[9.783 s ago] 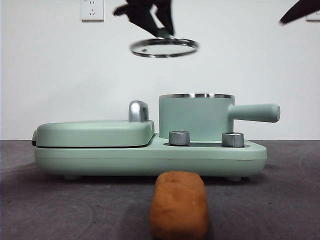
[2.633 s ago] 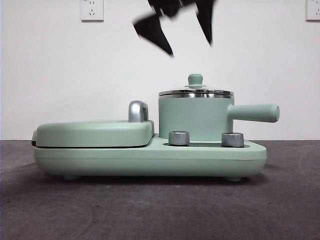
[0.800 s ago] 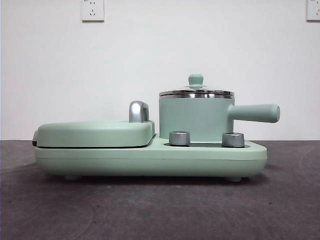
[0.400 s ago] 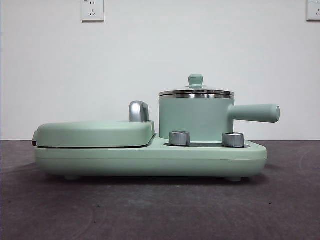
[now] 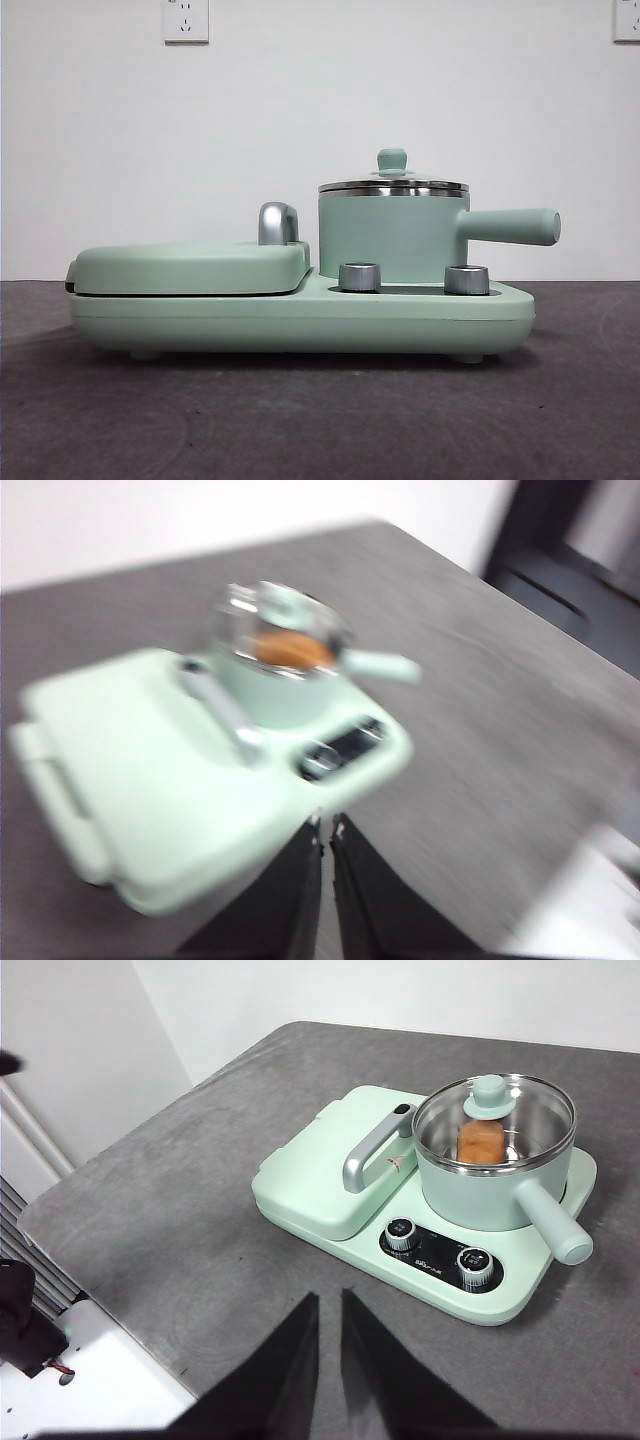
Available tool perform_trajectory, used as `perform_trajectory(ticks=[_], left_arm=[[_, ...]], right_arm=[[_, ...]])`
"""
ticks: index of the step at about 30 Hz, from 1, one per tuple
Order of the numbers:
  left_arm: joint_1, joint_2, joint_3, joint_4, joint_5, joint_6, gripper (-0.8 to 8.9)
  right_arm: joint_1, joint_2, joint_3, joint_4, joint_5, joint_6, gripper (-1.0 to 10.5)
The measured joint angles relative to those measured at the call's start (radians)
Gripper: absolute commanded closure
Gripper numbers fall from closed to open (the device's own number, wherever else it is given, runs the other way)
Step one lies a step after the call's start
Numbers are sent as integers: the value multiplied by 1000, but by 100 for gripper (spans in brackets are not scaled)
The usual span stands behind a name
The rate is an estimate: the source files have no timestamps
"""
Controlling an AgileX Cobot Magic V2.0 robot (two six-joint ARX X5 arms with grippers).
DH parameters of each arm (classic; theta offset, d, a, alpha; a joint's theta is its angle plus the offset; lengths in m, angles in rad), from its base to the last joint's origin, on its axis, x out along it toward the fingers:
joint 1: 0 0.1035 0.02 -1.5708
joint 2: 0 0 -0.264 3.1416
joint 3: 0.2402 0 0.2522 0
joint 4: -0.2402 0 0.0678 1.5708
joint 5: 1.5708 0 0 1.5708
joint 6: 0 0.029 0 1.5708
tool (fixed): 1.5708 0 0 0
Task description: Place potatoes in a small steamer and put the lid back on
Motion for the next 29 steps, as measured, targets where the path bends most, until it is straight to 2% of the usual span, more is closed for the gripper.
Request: perform_trajectory(ticks=[5, 9, 13, 17, 24, 29], left_arm=[[193, -176, -390, 359, 0, 0, 794], [282, -303, -678, 545, -1, 0, 794], [326, -424, -885, 544, 0, 0, 794], [364, -508, -993, 563, -20, -1, 794], [411, -558, -1092, 633, -179, -24, 794], [446, -598, -1103, 666, -237, -24, 794]], right_arm=[[0, 0, 0, 0, 0, 0, 913], [0, 0, 0, 0, 0, 0, 913], [0, 0, 0, 0, 0, 0, 913], [0, 0, 0, 0, 0, 0, 913], [0, 0, 0, 0, 0, 0, 913], [0, 0, 0, 0, 0, 0, 913]])
